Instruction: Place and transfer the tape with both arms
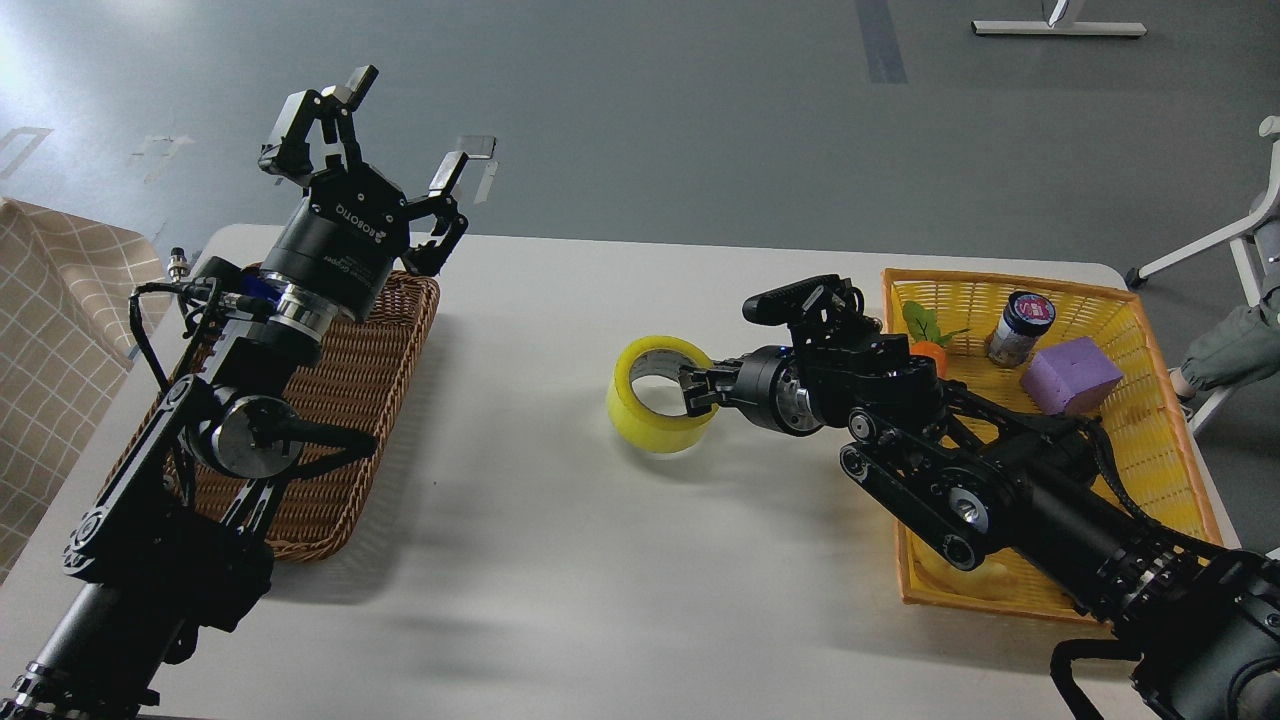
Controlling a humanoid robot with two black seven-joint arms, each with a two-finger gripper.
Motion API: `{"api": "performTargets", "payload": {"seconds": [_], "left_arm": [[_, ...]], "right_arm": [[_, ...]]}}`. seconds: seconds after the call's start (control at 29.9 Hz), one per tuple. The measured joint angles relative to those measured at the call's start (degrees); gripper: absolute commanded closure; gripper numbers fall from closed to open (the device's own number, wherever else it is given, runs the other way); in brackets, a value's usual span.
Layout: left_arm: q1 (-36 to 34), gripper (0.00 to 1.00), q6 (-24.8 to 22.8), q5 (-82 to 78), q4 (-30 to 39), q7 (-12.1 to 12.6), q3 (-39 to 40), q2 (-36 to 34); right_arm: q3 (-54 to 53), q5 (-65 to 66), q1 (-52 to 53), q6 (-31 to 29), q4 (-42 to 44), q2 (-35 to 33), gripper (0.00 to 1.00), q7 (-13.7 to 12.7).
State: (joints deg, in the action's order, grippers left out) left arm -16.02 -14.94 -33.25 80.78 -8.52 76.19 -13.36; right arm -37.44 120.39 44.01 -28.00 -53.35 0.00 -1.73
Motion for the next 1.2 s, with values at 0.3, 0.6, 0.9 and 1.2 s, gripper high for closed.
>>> {"api": "performTargets", "payload": {"seconds": [0.3, 0.6, 0.9, 1.2], "left_arm": [[0.7, 0.02, -0.02, 0.0, 0.0, 0.08, 0.84, 0.0], [0.94, 0.02, -0.1, 0.03, 0.0, 0.06, 0.89, -0.59], [1.07, 0.02, -0.17, 0.03, 0.0, -0.18, 0.89, -1.13], [0.87, 0.02, -0.24, 0.03, 0.0, -0.12, 0.89, -1.15]], "right_arm": [[-0.11, -0.01, -1.69, 0.0, 0.01, 0.0, 0.47, 0.07], [-0.86, -0.33, -1.82, 0.0, 0.55, 0.0, 0.07, 0.07], [-6.2, -0.84, -1.76, 0.0, 0.28, 0.0, 0.02, 0.07], [-20.17, -5.51, 1.34, 0.0, -7.76, 0.0, 0.02, 0.06]]}}
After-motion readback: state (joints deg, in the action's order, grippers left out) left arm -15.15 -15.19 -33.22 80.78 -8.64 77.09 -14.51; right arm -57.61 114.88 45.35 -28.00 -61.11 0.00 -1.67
